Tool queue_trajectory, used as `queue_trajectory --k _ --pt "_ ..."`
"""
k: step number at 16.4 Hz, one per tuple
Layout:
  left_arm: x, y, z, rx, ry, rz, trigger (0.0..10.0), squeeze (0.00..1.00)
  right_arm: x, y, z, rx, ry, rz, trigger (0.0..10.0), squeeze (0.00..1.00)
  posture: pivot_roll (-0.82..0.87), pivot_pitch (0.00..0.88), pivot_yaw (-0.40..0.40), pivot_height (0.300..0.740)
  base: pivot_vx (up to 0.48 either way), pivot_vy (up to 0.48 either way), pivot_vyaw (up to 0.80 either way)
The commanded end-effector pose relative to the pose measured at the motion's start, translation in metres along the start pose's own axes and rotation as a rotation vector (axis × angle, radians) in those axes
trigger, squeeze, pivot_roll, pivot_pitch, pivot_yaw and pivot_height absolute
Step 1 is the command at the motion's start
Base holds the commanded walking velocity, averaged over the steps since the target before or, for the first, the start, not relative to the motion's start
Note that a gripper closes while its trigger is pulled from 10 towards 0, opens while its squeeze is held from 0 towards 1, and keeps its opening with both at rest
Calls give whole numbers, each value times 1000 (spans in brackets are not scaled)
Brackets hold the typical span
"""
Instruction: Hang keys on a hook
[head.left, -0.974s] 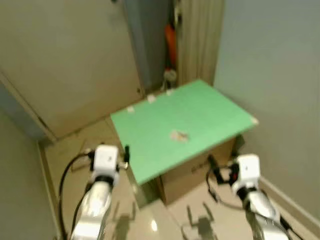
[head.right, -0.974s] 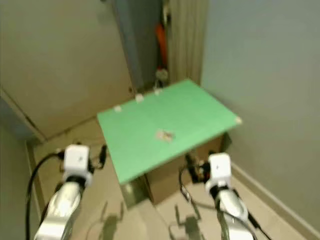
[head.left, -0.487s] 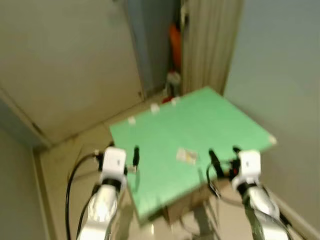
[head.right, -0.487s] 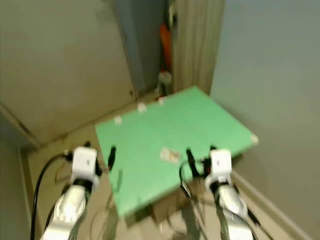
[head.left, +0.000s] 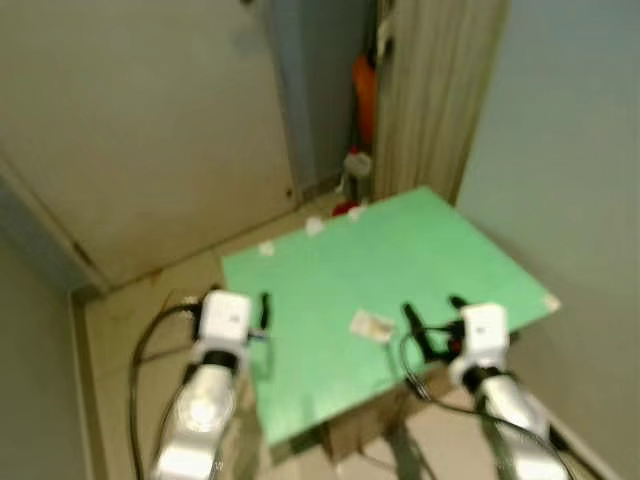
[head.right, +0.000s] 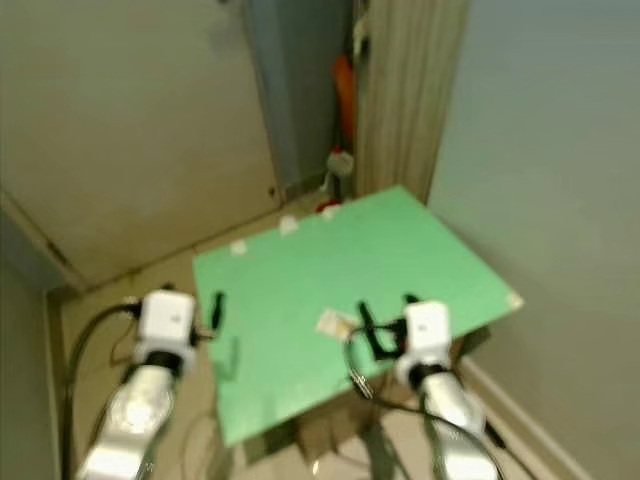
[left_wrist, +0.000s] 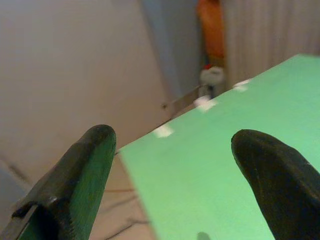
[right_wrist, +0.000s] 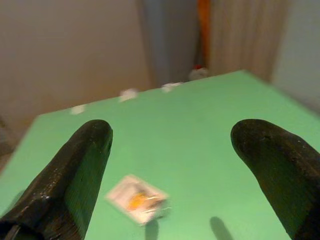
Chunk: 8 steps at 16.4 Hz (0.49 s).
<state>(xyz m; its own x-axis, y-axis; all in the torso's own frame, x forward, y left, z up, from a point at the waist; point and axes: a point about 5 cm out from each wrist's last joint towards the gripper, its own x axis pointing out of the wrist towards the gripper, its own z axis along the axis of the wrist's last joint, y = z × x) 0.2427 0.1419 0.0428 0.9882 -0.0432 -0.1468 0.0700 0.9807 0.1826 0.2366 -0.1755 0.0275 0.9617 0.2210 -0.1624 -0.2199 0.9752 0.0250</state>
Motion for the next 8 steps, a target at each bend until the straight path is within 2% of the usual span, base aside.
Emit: queue_trajectory --k 1,4,8 --pt "2 13 0 27 9 45 10000 0 4 10 4 5 -13 31 10000 0 -211 7 105 740 274 -390 0" --pt "2 17 -2 15 22 74 10000 0 3 10 2 4 -5 42 10000 0 -208 12 103 740 314 -358 0" --pt "3 21 -2 13 23 98 10000 0 2 12 2 4 3 52 10000 0 -206 18 98 740 399 -261 0"
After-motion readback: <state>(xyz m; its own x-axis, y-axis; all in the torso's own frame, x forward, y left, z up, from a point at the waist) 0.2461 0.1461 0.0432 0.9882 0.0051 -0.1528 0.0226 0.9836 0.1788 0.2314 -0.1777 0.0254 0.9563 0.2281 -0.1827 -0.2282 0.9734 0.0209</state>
